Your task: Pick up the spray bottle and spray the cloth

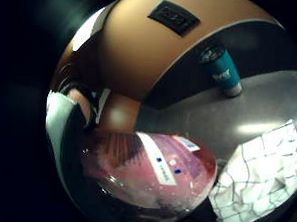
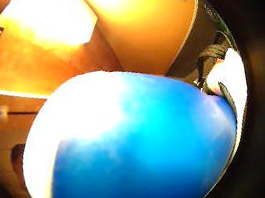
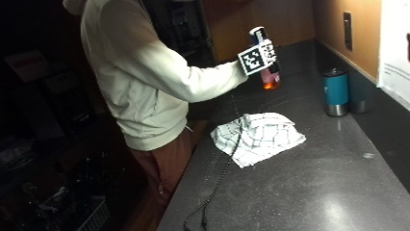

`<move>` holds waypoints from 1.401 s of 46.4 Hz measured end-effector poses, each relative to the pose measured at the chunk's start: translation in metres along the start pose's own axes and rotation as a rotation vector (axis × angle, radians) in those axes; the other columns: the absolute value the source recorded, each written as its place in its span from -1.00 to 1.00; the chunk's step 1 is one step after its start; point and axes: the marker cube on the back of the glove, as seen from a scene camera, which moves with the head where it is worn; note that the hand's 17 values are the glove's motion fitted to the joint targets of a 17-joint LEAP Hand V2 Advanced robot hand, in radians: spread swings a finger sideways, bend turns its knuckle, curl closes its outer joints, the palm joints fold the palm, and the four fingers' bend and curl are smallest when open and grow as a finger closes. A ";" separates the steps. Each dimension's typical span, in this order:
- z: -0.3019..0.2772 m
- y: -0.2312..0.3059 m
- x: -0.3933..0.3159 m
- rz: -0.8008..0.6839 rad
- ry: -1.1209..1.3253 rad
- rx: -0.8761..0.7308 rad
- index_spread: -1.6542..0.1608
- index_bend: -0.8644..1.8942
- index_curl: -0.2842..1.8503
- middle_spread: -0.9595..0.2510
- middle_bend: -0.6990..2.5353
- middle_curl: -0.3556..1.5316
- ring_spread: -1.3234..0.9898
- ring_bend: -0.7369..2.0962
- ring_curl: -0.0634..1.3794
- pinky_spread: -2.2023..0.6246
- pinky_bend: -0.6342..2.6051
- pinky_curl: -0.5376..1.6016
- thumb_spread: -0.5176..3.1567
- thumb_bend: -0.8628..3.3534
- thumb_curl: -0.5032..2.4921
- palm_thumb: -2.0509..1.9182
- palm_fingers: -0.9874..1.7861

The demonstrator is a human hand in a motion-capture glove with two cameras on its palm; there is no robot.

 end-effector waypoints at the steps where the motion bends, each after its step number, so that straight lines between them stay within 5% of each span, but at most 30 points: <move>1: 0.006 -0.004 0.006 0.006 0.000 0.031 0.64 -0.11 -0.24 0.39 -0.23 -0.11 -0.02 -0.09 -0.30 0.41 -0.41 -0.14 -0.69 -0.61 -0.17 0.55 0.67; 10: 0.047 -0.012 0.058 0.039 0.057 0.059 0.64 -0.14 -0.25 0.38 -0.24 -0.11 -0.01 -0.09 -0.30 0.41 -0.40 -0.14 -0.65 -0.61 -0.17 0.54 0.66; 14: 0.063 0.016 0.086 0.068 0.122 -0.157 0.63 -0.15 -0.25 0.38 -0.24 -0.12 -0.01 -0.09 -0.30 0.41 -0.40 -0.14 -0.62 -0.61 -0.18 0.54 0.67; 18: 0.088 -0.002 0.098 0.087 0.083 -0.042 0.63 -0.16 -0.25 0.38 -0.25 -0.12 -0.01 -0.09 -0.31 0.41 -0.39 -0.14 -0.60 -0.61 -0.18 0.53 0.67; 27: 0.134 -0.001 0.129 0.122 0.070 -0.070 0.62 -0.18 -0.25 0.38 -0.26 -0.13 0.00 -0.09 -0.31 0.41 -0.39 -0.14 -0.55 -0.61 -0.20 0.53 0.66; 37: 0.131 0.018 0.141 0.129 0.116 -0.257 0.61 -0.19 -0.26 0.39 -0.29 -0.14 -0.01 -0.12 -0.33 0.42 -0.39 -0.14 -0.52 -0.61 -0.21 0.53 0.63; 52: 0.110 0.008 0.124 0.081 0.105 -0.240 0.51 -0.33 -0.35 0.44 -0.44 -0.20 0.03 -0.24 -0.38 0.53 -0.39 -0.13 -0.36 -0.62 -0.26 0.46 0.08; 65: 0.064 0.018 0.067 -0.012 0.023 -0.219 0.47 -0.29 -0.44 0.48 -0.45 -0.23 0.05 -0.24 -0.43 0.59 -0.39 -0.16 -0.29 -0.61 -0.31 0.42 0.04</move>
